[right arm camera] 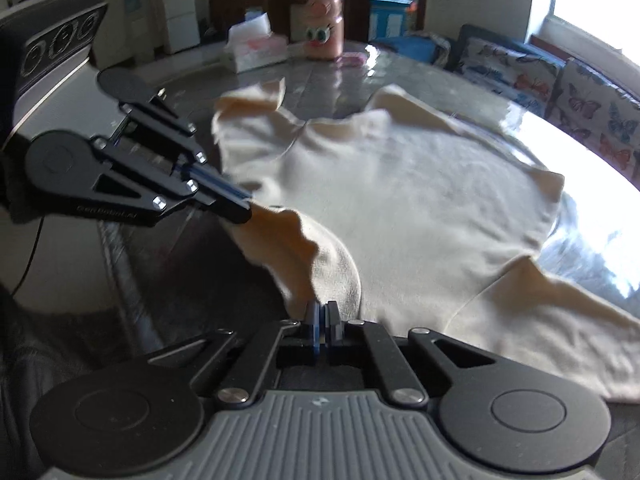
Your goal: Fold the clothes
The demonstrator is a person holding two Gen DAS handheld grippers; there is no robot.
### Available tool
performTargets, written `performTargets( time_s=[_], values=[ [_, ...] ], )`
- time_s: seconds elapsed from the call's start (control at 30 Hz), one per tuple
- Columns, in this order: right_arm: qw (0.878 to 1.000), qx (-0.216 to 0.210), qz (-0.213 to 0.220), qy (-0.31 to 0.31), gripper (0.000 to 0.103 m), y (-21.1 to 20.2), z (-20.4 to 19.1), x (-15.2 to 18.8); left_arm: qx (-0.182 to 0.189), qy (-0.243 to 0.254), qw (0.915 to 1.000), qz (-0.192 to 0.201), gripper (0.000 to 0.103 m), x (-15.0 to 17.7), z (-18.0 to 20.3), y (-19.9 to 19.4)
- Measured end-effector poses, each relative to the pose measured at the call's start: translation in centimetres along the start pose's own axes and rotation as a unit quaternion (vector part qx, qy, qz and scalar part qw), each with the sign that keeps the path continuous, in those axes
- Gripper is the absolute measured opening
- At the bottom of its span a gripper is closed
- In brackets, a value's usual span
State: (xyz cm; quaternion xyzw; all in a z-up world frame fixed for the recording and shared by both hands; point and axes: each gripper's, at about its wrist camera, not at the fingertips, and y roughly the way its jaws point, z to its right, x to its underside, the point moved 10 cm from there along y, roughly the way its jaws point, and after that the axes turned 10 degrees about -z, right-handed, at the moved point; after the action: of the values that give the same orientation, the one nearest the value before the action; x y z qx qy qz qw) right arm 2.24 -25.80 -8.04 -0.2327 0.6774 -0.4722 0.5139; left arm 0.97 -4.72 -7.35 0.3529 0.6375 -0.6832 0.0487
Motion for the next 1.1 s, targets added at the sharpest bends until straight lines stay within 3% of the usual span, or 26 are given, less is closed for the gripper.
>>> performTargets(
  time_s=[0.13,0.4,0.57,0.77,0.93,1.1],
  values=[
    [1.000,-0.029,-0.010,-0.002,0.004,-0.3,-0.4,0.2,0.008,0.010,0.9999,0.002,0.006,-0.4,0.0,-0.4],
    [0.997,-0.055,0.036,0.049,0.009,-1.3,2.1,-3.4,-0.008,-0.024,0.9979,0.059,0.007,-4.1,-3.5,-2.4],
    [0.996,-0.075,0.010,0.055,0.009,1.9,1.6,-3.4,-0.012,-0.049,0.9982,0.032,0.007,-4.5,-4.7,1.0],
    [0.995,-0.087,0.010,0.041,0.016,1.7,1.1,-3.5,-0.047,-0.110,0.9926,0.021,0.007,-5.6,-9.0,3.6],
    [0.995,-0.078,0.020,0.066,0.019,1.3,3.6,-4.7,-0.075,-0.157,0.9848,0.004,0.008,-5.3,-13.0,5.5],
    [0.993,-0.040,0.039,0.105,0.021,1.0,8.3,-6.0,-0.069,-0.175,0.9822,0.005,0.009,-5.3,-14.9,5.0]
  ],
)
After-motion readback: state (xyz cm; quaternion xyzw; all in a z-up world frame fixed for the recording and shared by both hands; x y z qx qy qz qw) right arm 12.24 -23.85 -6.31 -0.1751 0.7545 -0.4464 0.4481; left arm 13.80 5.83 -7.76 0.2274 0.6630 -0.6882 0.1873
